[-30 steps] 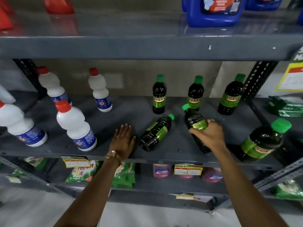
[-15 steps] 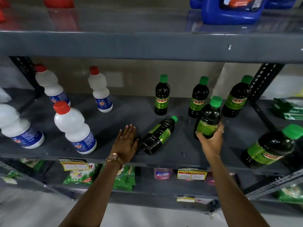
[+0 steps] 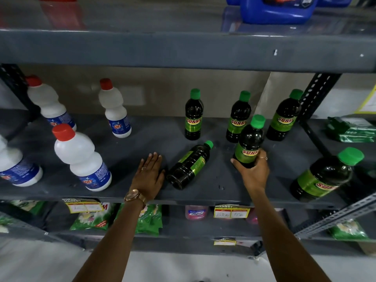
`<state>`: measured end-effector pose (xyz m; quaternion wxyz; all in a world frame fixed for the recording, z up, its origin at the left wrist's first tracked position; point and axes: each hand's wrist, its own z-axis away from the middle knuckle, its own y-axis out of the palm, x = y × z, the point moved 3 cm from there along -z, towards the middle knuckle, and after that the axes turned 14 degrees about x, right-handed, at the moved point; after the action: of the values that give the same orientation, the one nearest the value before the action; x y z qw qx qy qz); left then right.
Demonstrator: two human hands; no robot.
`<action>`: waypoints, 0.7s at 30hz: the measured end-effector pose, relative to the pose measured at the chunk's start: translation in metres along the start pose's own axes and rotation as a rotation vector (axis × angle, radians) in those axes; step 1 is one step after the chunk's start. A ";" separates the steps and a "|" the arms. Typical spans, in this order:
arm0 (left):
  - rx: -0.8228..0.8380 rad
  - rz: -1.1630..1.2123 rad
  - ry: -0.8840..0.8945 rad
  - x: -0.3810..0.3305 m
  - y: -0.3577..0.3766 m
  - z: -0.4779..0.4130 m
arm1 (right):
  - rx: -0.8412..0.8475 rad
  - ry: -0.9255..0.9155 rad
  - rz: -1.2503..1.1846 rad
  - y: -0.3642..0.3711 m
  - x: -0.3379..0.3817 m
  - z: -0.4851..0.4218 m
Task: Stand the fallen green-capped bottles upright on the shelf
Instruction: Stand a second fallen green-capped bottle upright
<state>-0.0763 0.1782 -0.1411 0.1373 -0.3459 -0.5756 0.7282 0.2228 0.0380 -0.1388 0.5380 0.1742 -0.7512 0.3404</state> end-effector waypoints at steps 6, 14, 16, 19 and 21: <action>0.016 -0.002 -0.004 0.001 0.000 0.000 | 0.012 0.011 0.101 0.003 0.005 -0.003; 0.023 0.017 0.010 0.001 0.001 0.001 | 0.138 0.045 0.094 -0.011 -0.004 0.012; 0.016 0.024 0.011 0.002 0.001 0.000 | 0.148 0.037 0.099 -0.017 -0.005 0.027; 0.023 0.022 0.014 0.003 0.002 0.000 | 0.135 0.012 0.118 -0.028 -0.005 0.059; 0.029 0.022 0.011 0.003 0.003 0.000 | 0.131 -0.010 0.155 -0.034 -0.004 0.075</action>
<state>-0.0780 0.1798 -0.1448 0.1374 -0.3541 -0.5604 0.7360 0.1937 -0.0392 -0.1460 0.4937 0.1523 -0.7414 0.4283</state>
